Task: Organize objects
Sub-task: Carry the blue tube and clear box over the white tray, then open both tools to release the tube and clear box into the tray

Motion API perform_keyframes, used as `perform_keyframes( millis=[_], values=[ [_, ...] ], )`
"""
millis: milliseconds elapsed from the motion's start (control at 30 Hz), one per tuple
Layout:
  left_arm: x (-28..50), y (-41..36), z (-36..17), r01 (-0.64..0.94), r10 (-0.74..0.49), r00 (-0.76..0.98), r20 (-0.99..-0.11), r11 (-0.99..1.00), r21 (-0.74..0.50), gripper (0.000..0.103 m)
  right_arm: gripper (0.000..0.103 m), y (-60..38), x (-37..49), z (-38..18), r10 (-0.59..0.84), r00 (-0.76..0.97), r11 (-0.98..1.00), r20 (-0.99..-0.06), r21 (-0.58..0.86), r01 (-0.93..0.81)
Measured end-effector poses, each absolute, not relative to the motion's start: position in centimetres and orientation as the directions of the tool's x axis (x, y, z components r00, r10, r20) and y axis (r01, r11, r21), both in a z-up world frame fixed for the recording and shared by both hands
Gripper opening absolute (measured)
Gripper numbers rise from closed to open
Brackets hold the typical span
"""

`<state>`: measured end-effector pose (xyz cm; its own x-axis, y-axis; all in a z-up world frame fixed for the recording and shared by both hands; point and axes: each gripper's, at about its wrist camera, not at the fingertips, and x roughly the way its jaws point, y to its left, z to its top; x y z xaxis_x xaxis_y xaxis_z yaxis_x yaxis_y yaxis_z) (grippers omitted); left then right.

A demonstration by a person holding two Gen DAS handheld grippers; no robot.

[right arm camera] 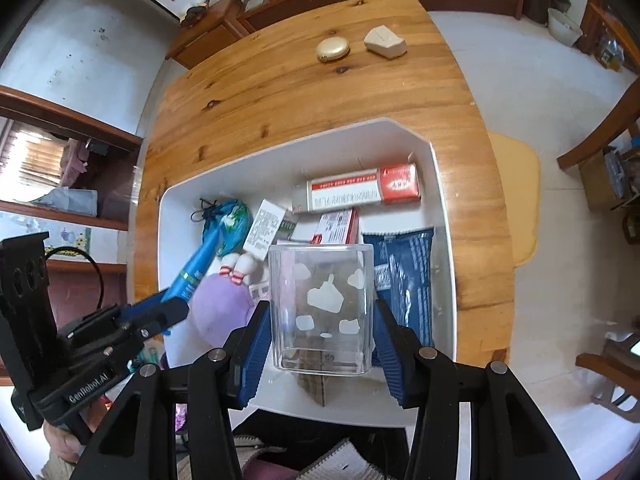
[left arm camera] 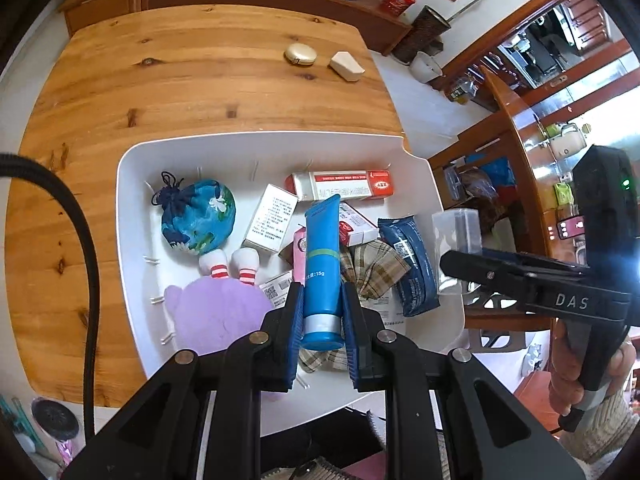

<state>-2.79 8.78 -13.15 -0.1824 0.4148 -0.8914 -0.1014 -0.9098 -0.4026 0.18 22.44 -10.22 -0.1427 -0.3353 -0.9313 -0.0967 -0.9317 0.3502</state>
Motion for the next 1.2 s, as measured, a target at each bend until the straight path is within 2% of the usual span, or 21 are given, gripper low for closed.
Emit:
perform_keyframes(
  millis=[367, 533, 567, 600, 667, 700, 867, 1200],
  values=[
    [-4.6, 8.3, -13.4, -0.103, 0.409, -0.194, -0.891, -0.912, -0.397, 0.02, 0.05, 22.0, -2.1, -9.4, -0.262, -0.182, -0.953, -0.948, 0.284, -0.106],
    [-5.1, 8.7, -13.0, -0.151, 0.389, -0.223, -0.894, -0.92, -0.362, 0.022, 0.052, 21.8, -2.5, -10.1, -0.25, -0.169, -0.957, -0.953, 0.269, -0.106],
    [-5.1, 8.9, -13.0, -0.163, 0.382, -0.225, -0.897, -0.922, -0.351, 0.029, 0.053, 21.7, -2.5, -10.3, -0.255, -0.162, -0.956, -0.953, 0.274, -0.107],
    [-5.2, 9.1, -13.0, -0.168, 0.37, -0.224, -0.902, -0.926, -0.339, 0.044, 0.053, 21.7, -2.4, -10.5, -0.259, -0.155, -0.955, -0.953, 0.277, -0.108],
    [-5.1, 9.1, -12.9, -0.16, 0.346, -0.247, -0.905, -0.936, -0.314, 0.061, 0.053, 21.5, -2.2, -10.8, -0.262, -0.147, -0.955, -0.954, 0.279, -0.106],
    [-5.1, 9.1, -12.8, -0.159, 0.344, -0.256, -0.903, -0.937, -0.312, 0.064, 0.053, 21.4, -2.1, -10.9, -0.262, -0.144, -0.955, -0.954, 0.278, -0.104],
    [-5.1, 8.7, -13.1, -0.143, 0.341, -0.238, -0.909, -0.938, -0.315, 0.071, 0.053, 20.7, -1.2, -10.6, -0.236, -0.15, -0.966, -0.96, 0.249, -0.074],
    [-4.0, 8.7, -11.6, -0.14, 0.364, -0.251, -0.897, -0.931, -0.338, 0.071, 0.053, 20.1, -0.1, -8.2, -0.253, -0.197, -0.962, -0.947, 0.269, -0.056]
  ],
)
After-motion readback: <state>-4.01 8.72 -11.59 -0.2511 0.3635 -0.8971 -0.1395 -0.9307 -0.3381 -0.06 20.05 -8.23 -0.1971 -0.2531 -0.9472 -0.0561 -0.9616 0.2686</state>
